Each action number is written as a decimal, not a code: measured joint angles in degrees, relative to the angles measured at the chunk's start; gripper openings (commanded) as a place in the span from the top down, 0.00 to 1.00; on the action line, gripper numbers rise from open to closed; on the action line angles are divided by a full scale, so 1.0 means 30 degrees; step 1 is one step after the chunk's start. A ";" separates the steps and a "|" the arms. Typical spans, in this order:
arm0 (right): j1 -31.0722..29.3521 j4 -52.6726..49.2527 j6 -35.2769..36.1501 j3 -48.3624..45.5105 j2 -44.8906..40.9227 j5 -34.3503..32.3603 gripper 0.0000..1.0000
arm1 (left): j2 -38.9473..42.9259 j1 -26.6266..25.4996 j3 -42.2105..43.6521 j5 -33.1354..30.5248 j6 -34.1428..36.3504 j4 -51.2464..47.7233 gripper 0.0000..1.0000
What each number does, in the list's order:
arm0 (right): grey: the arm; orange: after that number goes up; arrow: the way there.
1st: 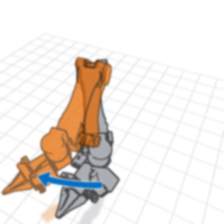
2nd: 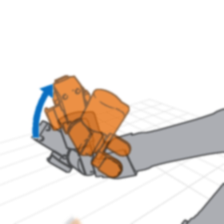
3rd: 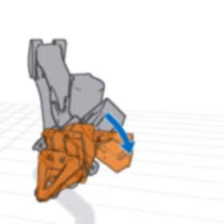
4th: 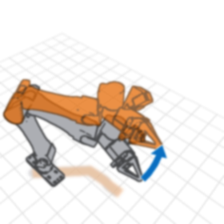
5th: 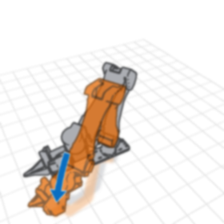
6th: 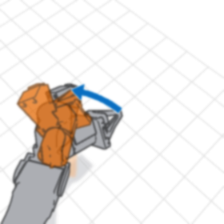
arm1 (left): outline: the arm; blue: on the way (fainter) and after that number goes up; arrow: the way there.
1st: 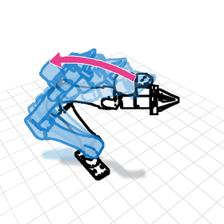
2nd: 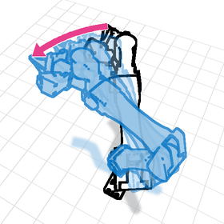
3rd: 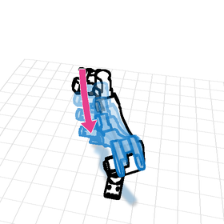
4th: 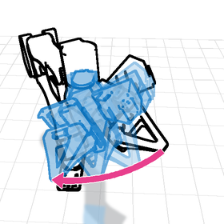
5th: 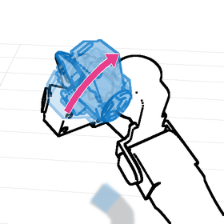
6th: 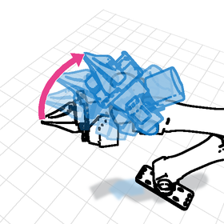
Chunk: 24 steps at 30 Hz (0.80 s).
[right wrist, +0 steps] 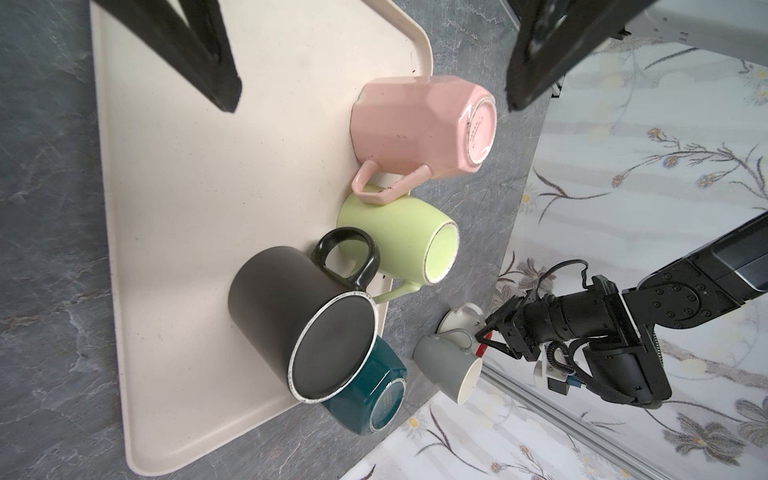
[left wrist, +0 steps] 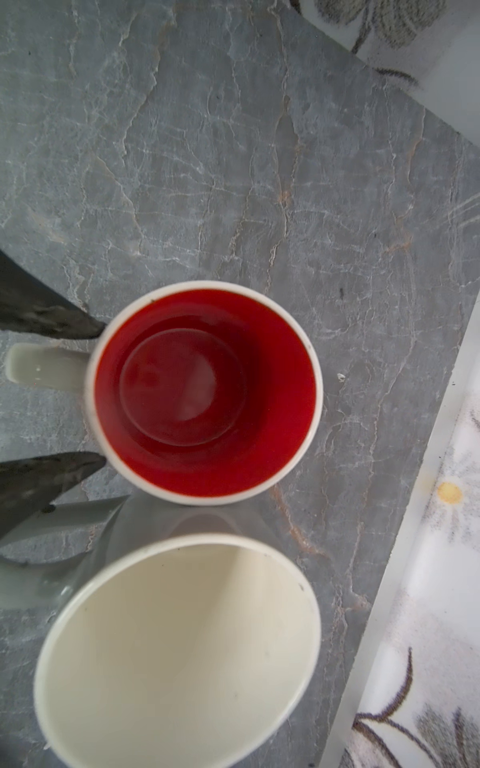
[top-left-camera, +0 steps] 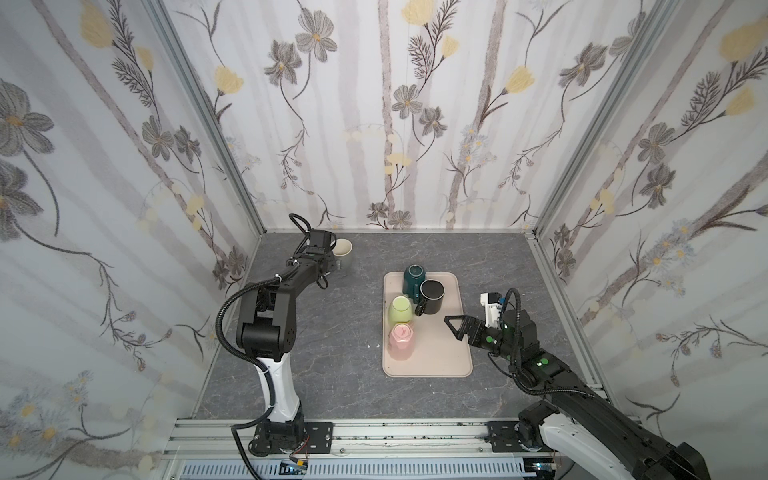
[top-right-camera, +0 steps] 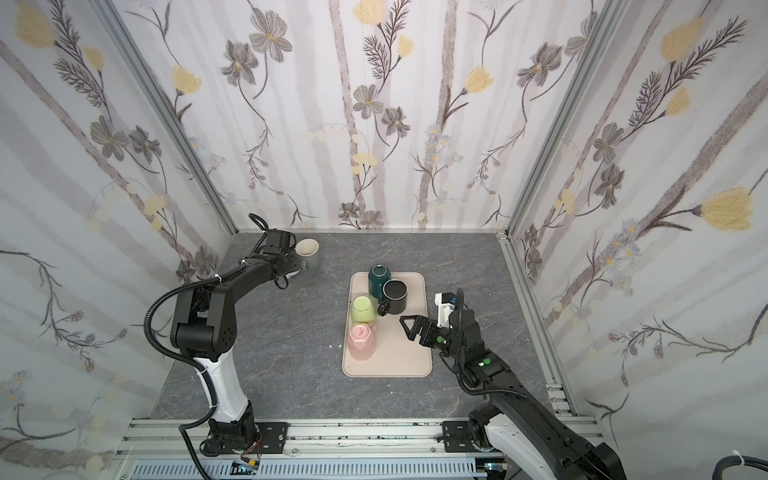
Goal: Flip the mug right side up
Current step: 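Lower the white mug onto the table and open the left gripper, then draw the left gripper back toward the tray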
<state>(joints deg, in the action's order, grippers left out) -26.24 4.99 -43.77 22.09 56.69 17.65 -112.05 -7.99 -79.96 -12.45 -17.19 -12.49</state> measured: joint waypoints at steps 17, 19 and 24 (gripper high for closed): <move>0.0022 -0.0627 0.0058 -0.0495 -0.0612 -0.0015 0.00 | 0.3359 -0.0619 0.2229 -0.0816 0.0051 -0.1151 0.00; 0.0058 -0.0692 0.0124 -0.0583 -0.0495 -0.0022 0.00 | 0.4459 -0.0882 0.2914 -0.0823 -0.0233 -0.1260 0.00; 0.0073 -0.0743 0.0488 -0.0546 0.0007 -0.0029 0.00 | 0.7395 -0.1945 0.4779 -0.0998 -0.0947 -0.1464 0.00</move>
<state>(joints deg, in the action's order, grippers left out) -26.02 2.76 -42.30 20.45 56.71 17.56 -89.86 -13.82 -65.63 -15.44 -20.03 -16.88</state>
